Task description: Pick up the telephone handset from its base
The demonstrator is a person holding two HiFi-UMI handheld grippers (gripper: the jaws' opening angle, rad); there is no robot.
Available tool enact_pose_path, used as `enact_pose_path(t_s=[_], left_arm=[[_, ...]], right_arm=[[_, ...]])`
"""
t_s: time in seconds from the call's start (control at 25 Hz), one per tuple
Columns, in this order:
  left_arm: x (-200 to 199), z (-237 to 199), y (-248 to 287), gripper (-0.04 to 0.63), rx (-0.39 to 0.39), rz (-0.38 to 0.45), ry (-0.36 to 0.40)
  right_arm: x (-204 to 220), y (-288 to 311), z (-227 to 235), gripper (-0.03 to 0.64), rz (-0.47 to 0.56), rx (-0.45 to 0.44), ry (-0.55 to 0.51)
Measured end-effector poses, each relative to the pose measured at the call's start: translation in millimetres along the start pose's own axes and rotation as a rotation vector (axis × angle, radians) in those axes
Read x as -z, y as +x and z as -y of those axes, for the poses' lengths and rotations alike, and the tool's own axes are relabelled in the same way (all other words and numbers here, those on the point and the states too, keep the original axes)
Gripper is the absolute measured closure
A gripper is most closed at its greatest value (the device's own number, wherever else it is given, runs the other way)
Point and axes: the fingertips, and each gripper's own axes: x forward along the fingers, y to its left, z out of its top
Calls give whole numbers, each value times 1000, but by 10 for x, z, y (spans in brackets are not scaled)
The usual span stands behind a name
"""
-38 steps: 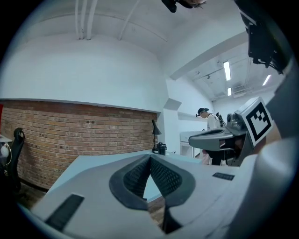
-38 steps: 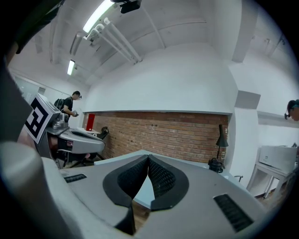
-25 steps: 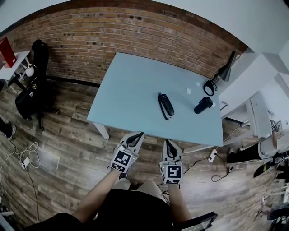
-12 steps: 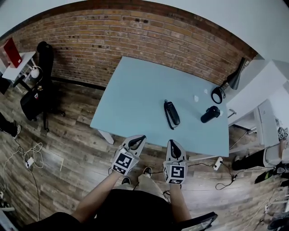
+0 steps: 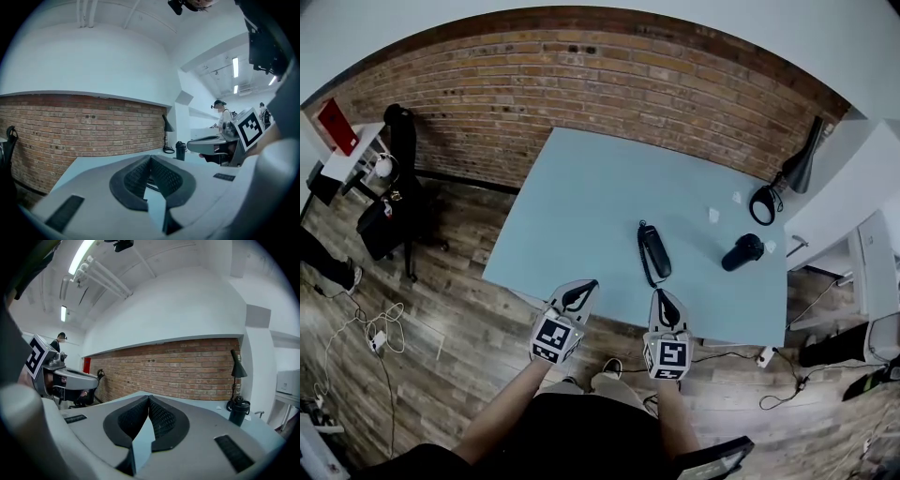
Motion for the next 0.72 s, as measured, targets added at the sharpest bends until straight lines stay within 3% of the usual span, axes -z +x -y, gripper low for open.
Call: enact_pose_path(t_s=[0.36, 0.72], left_arm=[[111, -29, 439, 574, -26, -34, -16], [-3, -454, 1054, 574, 18, 1, -14]], right_arm=[[244, 106, 561, 603, -43, 19, 27], [175, 655, 844, 603, -87, 52, -10]])
